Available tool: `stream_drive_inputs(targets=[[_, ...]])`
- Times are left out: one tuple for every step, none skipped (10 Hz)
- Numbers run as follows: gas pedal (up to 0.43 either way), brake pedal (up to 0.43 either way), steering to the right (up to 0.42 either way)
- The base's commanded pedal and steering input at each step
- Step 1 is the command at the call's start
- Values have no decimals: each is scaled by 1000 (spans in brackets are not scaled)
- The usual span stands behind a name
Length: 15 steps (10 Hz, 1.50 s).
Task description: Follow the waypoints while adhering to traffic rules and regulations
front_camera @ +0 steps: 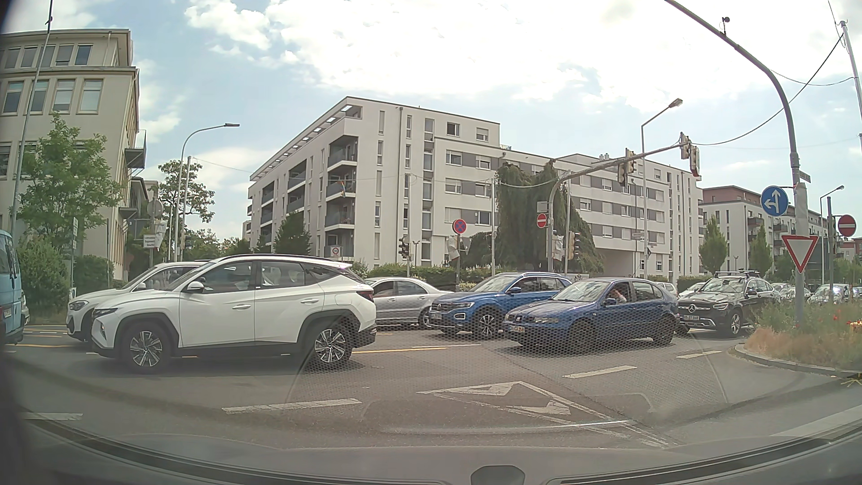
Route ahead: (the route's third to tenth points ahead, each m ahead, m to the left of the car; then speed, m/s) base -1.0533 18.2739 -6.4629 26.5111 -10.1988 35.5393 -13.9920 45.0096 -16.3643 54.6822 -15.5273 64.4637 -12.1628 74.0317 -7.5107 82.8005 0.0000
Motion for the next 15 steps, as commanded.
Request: stream_drive_inputs(targets=[[0, 335, -883], [0, 335, -883], [0, 335, -883], [0, 335, -883], [0, 335, -883], [0, 335, -883], [0, 341, -883], [0, 335, -883], [0, 335, -883], [0, 335, -883], [0, 335, -883], [0, 335, -883], [0, 335, -883], [0, 335, -883], [0, 335, -883]])
